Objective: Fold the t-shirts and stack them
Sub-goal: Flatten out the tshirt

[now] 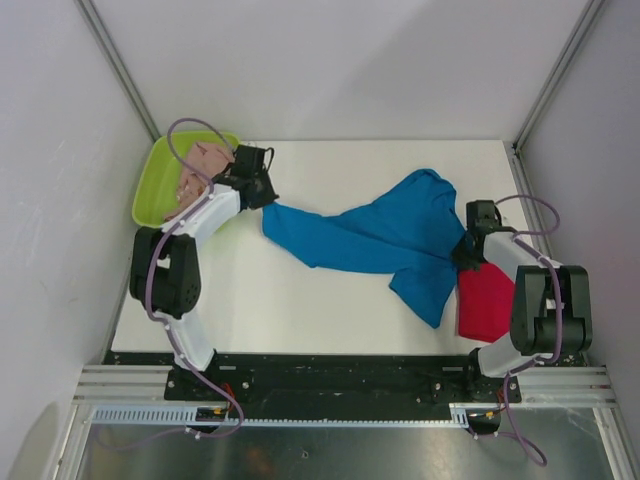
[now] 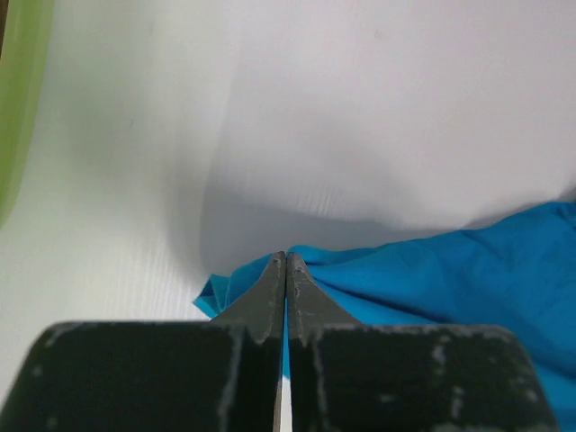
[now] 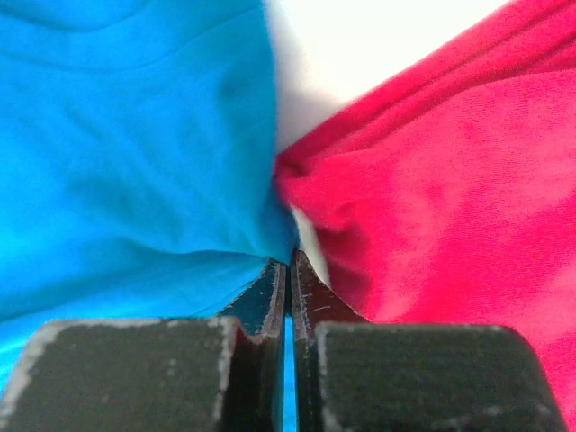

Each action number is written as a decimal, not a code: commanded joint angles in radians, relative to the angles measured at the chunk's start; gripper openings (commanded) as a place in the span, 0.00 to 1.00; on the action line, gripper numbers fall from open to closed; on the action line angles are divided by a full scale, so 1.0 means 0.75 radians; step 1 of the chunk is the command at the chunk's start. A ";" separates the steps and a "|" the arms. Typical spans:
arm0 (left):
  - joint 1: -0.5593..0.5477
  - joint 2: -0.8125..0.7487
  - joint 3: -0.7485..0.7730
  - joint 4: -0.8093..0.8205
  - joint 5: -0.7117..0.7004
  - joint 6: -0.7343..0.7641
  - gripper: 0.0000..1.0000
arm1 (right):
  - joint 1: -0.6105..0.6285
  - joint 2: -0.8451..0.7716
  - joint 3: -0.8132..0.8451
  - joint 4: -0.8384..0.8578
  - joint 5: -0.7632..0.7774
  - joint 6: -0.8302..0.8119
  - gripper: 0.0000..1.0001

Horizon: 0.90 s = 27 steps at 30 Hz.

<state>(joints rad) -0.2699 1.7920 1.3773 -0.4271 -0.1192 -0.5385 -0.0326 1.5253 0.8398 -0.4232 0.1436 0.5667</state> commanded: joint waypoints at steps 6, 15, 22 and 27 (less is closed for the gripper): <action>0.014 0.247 0.358 0.209 0.179 0.115 0.35 | 0.223 0.056 0.253 0.006 0.023 0.056 0.00; 0.014 -0.049 0.066 0.246 0.207 0.032 0.69 | 0.195 0.278 0.356 0.040 0.023 0.061 0.00; -0.042 -0.330 -0.424 0.247 0.107 -0.108 0.47 | 0.190 0.264 0.360 0.016 0.034 0.040 0.00; -0.112 -0.322 -0.518 0.245 0.049 -0.162 0.42 | 0.210 0.235 0.359 -0.003 0.034 0.033 0.00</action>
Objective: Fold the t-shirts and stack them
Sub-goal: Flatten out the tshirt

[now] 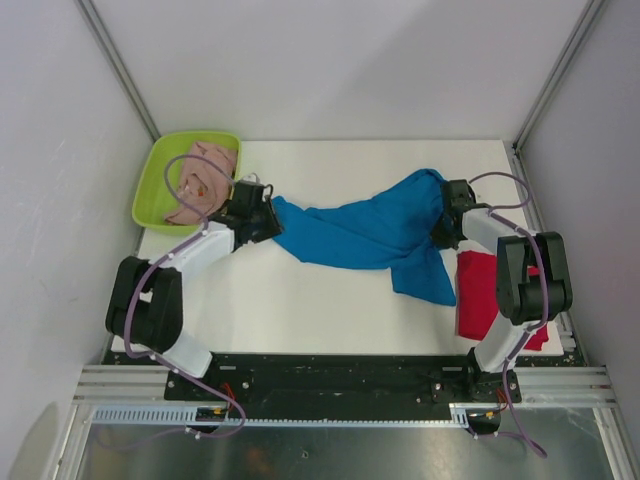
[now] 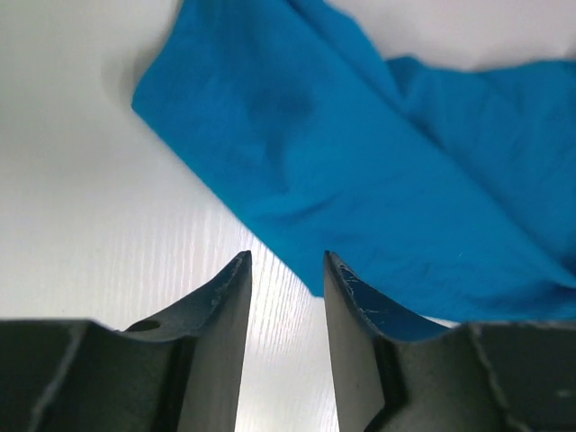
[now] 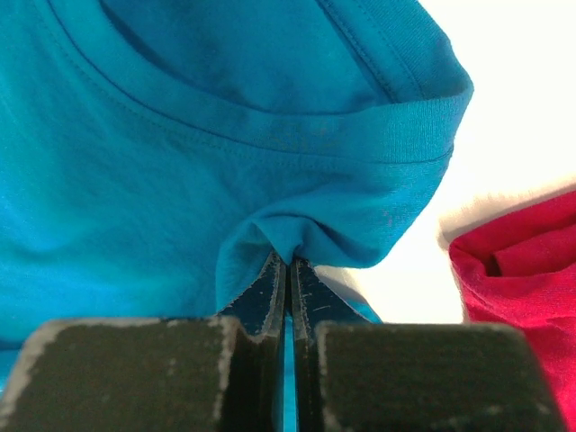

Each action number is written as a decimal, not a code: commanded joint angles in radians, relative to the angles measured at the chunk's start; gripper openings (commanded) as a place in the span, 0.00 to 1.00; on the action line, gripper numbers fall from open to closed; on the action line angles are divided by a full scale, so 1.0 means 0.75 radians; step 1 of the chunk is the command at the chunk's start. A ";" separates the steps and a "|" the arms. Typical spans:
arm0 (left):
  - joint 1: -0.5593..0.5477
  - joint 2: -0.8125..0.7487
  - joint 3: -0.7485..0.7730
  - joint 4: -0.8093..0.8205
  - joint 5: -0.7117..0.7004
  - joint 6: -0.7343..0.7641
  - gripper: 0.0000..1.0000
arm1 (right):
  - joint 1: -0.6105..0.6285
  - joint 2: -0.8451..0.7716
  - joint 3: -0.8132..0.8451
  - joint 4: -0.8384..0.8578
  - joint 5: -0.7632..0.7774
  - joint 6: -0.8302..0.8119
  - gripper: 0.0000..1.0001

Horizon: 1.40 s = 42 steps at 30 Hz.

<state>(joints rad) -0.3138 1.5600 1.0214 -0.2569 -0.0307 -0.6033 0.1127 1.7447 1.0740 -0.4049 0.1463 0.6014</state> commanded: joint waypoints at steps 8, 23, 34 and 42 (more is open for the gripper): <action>-0.154 0.152 -0.007 0.014 -0.158 -0.150 0.40 | 0.037 -0.114 0.047 -0.046 0.019 -0.019 0.00; -0.199 0.350 0.124 0.021 -0.290 -0.206 0.33 | 0.073 -0.293 0.048 -0.088 -0.018 -0.031 0.00; -0.200 0.049 0.015 0.005 -0.418 -0.046 0.00 | 0.108 -0.436 0.179 -0.195 -0.028 -0.067 0.00; -0.190 -0.513 -0.120 -0.103 -0.512 0.174 0.00 | 0.125 -0.609 0.308 -0.333 -0.057 -0.127 0.00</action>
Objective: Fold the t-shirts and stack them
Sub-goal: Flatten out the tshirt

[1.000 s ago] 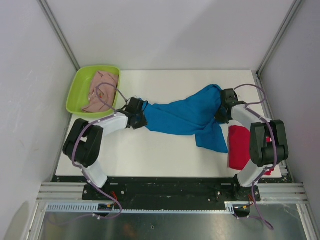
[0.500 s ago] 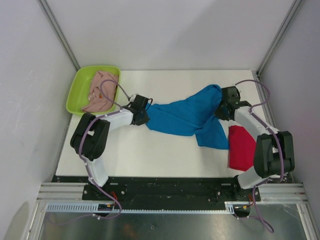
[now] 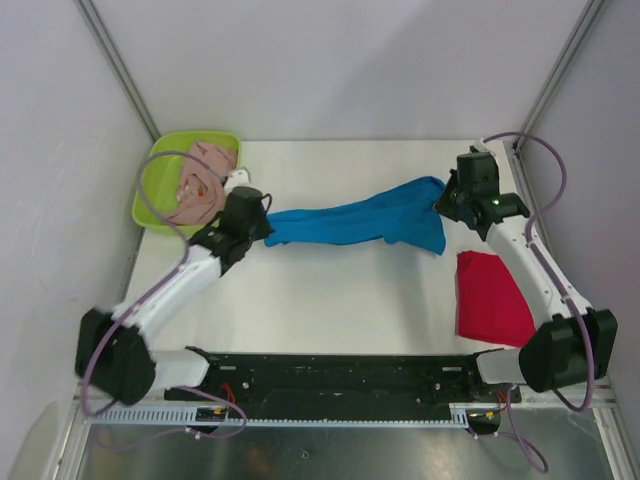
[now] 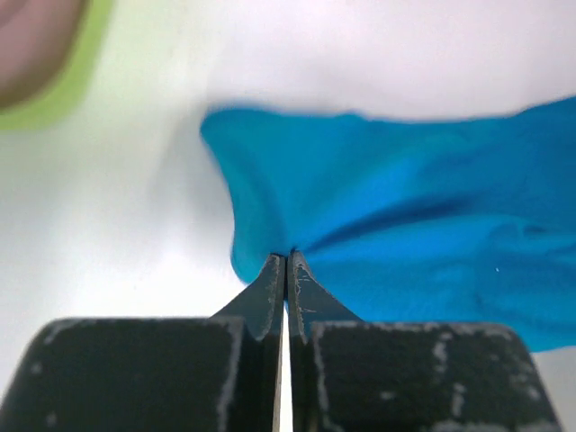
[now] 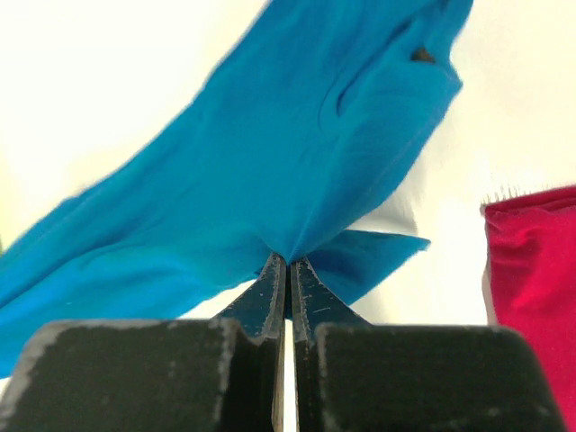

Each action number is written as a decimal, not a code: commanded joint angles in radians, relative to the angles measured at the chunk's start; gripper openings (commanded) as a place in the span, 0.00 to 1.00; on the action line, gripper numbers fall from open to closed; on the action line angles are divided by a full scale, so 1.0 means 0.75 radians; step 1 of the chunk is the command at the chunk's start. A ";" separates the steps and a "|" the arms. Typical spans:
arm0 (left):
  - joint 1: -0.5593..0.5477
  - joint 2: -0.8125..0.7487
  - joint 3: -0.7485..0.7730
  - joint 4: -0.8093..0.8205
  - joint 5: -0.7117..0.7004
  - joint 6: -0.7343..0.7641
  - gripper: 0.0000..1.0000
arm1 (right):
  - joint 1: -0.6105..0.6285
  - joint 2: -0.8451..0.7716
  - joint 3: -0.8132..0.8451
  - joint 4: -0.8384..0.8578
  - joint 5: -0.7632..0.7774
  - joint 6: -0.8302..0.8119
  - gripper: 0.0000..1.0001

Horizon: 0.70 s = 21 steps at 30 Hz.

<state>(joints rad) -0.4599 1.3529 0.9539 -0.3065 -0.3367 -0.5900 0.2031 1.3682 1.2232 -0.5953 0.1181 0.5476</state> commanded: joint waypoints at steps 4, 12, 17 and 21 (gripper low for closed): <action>0.089 -0.161 0.087 -0.035 0.156 0.222 0.00 | 0.002 -0.064 0.143 -0.091 -0.059 -0.074 0.00; 0.120 0.662 0.780 -0.135 0.683 0.211 0.63 | -0.134 0.538 0.425 -0.044 -0.076 -0.089 0.00; 0.115 0.626 0.719 -0.146 0.574 0.173 0.65 | -0.220 0.833 0.588 -0.090 -0.098 -0.093 0.00; 0.114 0.577 0.606 -0.144 0.430 0.140 0.54 | -0.248 0.859 0.558 -0.059 -0.105 -0.089 0.00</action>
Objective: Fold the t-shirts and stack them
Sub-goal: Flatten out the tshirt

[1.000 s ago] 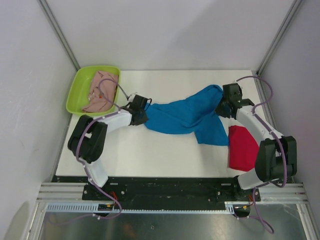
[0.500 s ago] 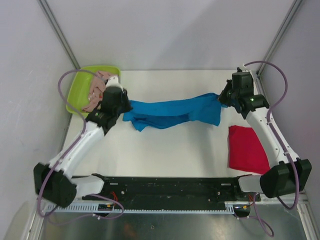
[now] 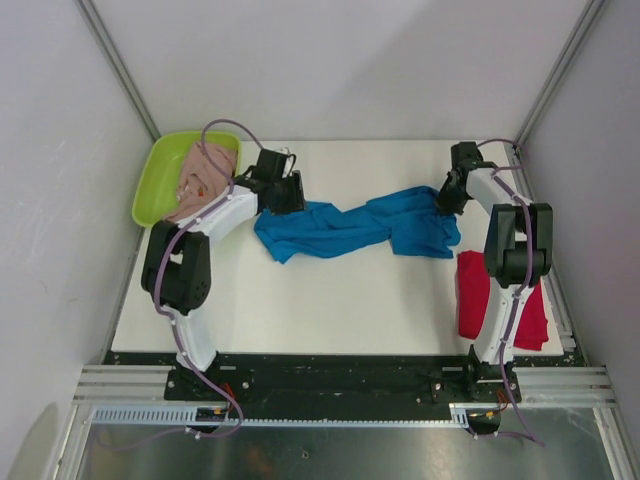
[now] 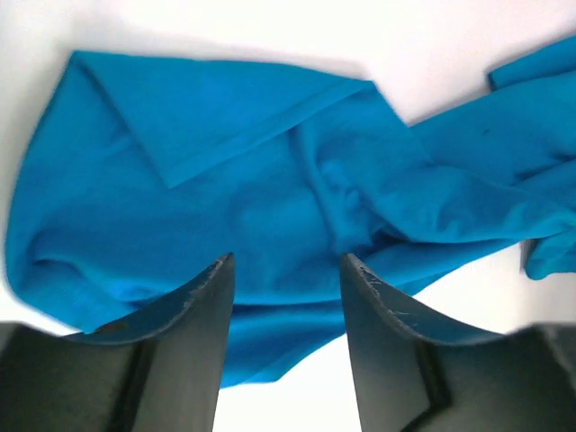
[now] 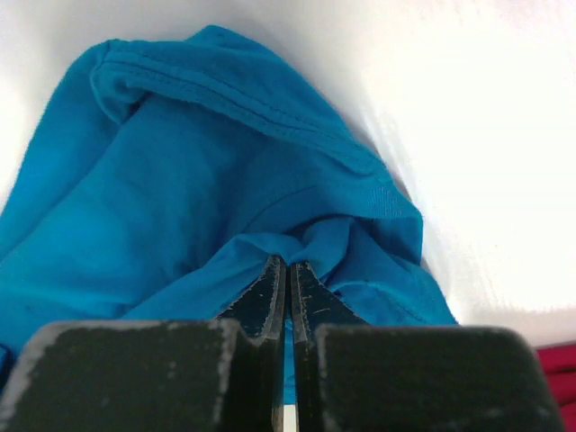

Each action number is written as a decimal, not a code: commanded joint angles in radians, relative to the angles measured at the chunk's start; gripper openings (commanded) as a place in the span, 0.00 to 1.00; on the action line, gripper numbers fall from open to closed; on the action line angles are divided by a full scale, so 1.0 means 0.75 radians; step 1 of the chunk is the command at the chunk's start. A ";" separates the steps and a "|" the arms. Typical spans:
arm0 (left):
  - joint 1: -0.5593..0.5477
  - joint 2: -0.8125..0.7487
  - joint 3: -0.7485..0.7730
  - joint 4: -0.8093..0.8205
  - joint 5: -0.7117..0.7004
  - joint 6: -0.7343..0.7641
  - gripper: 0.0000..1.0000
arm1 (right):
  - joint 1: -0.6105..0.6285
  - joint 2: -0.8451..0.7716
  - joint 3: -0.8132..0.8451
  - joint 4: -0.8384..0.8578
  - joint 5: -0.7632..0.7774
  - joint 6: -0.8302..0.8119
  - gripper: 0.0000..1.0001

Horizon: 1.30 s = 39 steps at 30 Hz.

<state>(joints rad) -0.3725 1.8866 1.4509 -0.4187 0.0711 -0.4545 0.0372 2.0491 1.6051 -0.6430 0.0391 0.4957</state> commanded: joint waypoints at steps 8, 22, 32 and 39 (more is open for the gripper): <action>0.003 -0.033 -0.021 0.002 -0.408 -0.140 0.36 | -0.022 -0.104 -0.076 0.073 -0.033 -0.011 0.00; 0.024 0.248 0.135 0.002 -0.394 -0.243 0.35 | 0.022 -0.131 -0.155 0.116 -0.077 -0.013 0.00; 0.036 0.343 0.218 0.003 -0.357 -0.254 0.38 | 0.032 -0.136 -0.176 0.131 -0.093 -0.016 0.00; 0.035 0.363 0.230 0.003 -0.360 -0.262 0.34 | 0.027 -0.132 -0.177 0.137 -0.107 -0.017 0.00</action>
<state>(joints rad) -0.3500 2.1498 1.5822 -0.4294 -0.1883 -0.6312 0.0513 1.9999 1.4754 -0.5549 -0.0166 0.4953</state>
